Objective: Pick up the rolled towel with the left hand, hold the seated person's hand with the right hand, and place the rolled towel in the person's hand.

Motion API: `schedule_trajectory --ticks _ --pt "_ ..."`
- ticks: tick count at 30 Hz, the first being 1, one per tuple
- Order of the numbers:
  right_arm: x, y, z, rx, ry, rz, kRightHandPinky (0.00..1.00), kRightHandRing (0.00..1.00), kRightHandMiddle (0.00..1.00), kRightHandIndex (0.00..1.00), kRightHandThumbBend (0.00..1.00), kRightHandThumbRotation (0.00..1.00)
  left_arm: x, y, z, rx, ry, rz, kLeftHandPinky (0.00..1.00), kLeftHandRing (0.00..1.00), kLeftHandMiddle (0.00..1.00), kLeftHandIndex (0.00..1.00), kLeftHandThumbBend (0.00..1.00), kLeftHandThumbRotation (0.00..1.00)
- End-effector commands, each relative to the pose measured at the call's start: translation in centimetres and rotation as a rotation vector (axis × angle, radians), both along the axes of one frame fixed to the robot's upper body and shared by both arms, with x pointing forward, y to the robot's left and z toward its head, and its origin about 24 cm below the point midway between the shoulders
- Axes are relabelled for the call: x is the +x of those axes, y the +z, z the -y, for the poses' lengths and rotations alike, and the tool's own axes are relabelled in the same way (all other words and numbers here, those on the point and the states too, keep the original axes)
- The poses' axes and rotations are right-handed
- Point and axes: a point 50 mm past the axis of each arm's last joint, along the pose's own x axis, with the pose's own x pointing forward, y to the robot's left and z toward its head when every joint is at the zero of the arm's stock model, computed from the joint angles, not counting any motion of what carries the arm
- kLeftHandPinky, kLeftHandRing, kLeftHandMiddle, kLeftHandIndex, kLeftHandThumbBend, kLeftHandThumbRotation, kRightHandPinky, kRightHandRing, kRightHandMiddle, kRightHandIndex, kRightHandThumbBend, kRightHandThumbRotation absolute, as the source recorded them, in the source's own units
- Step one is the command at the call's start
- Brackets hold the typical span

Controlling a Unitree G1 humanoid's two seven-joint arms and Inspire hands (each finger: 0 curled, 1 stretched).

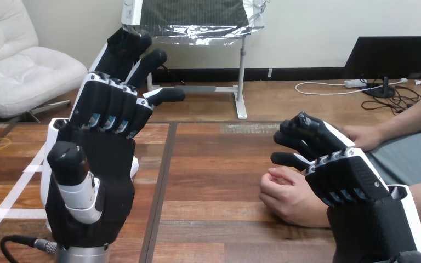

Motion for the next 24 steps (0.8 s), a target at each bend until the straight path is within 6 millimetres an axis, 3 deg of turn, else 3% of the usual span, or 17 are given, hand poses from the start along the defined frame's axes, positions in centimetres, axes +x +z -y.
schedule_trajectory --ticks 1,13,24 --pt "0.3 1.3 0.1 0.015 -0.012 0.081 0.75 0.83 0.84 0.83 0.92 1.0 -0.1 0.9 0.2 0.0 -0.006 0.041 0.68 0.87 0.89 0.87 0.74 0.89" --pt "0.4 1.3 0.0 0.021 -0.011 0.076 0.75 0.83 0.84 0.83 0.92 1.0 0.2 0.8 0.2 0.02 0.022 0.023 0.67 0.86 0.87 0.86 0.77 0.91" --pt "0.7 1.3 0.0 0.014 -0.005 0.081 0.75 0.83 0.84 0.83 0.93 1.0 2.3 0.5 0.1 0.153 0.078 -0.023 0.67 0.86 0.87 0.86 0.76 0.9"
